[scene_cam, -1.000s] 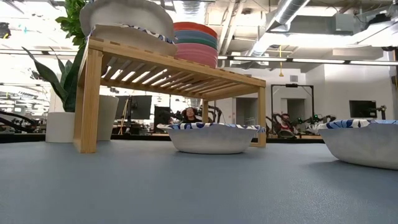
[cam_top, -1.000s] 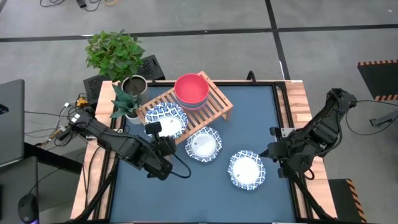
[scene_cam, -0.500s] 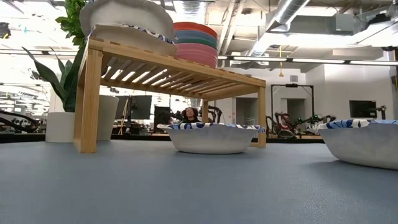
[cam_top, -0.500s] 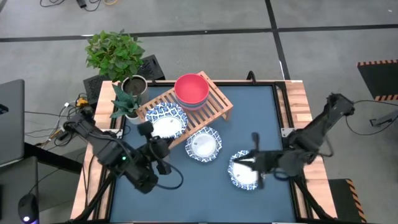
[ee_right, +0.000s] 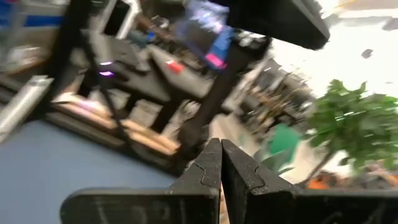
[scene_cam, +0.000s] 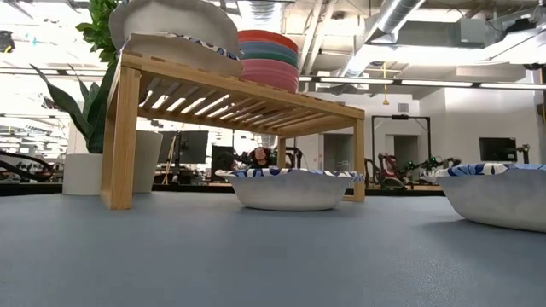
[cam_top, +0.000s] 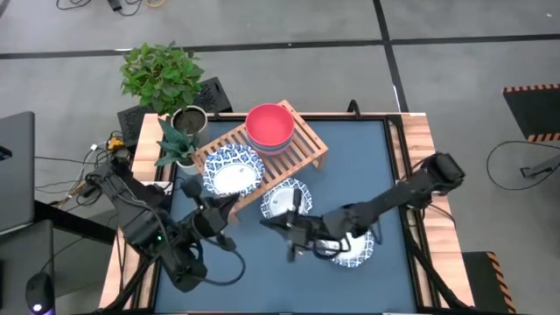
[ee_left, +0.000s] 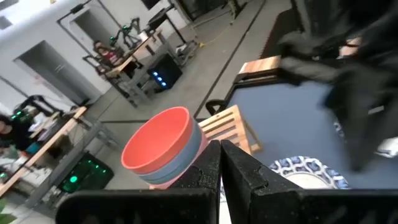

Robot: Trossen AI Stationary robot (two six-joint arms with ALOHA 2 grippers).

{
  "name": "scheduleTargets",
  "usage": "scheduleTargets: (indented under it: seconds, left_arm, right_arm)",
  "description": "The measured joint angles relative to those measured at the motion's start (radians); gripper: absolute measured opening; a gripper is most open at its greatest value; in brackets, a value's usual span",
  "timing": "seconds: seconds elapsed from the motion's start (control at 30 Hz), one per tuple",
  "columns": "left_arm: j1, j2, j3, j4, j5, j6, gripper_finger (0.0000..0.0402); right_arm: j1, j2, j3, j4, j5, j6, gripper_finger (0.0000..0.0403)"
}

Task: Place and stack bowls onto a shelf
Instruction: Stack the white patterned bowl on top of the other white patterned bowl on the shelf

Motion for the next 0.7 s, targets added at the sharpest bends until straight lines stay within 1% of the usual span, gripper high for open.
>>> scheduleTargets:
  seconds: [0.1, 0.2, 0.27, 0.47, 0.7]
  left_arm:
    - [-0.018, 0.000, 0.000, -0.001, -0.003, -0.001, 0.0000]
    - [-0.031, 0.000, 0.000, -0.003, -0.020, -0.001, 0.0000]
    - [-0.036, 0.000, 0.000, -0.004, -0.021, 0.001, 0.0000]
    - [-0.044, 0.000, 0.000, -0.005, -0.021, 0.004, 0.0000]
    - [-0.044, 0.000, 0.000, -0.006, -0.015, 0.003, 0.0000]
  right_arm:
    - [-0.046, 0.064, 0.000, 0.154, -0.001, -0.064, 0.0025]
    - [-0.090, 0.101, 0.000, 0.221, -0.008, -0.072, 0.0025]
    - [-0.122, 0.120, 0.010, 0.221, -0.024, -0.053, 0.0025]
    - [-0.197, 0.171, 0.052, 0.171, -0.025, 0.028, 0.0025]
    - [-0.222, 0.181, 0.059, 0.084, -0.027, 0.105, 0.0025]
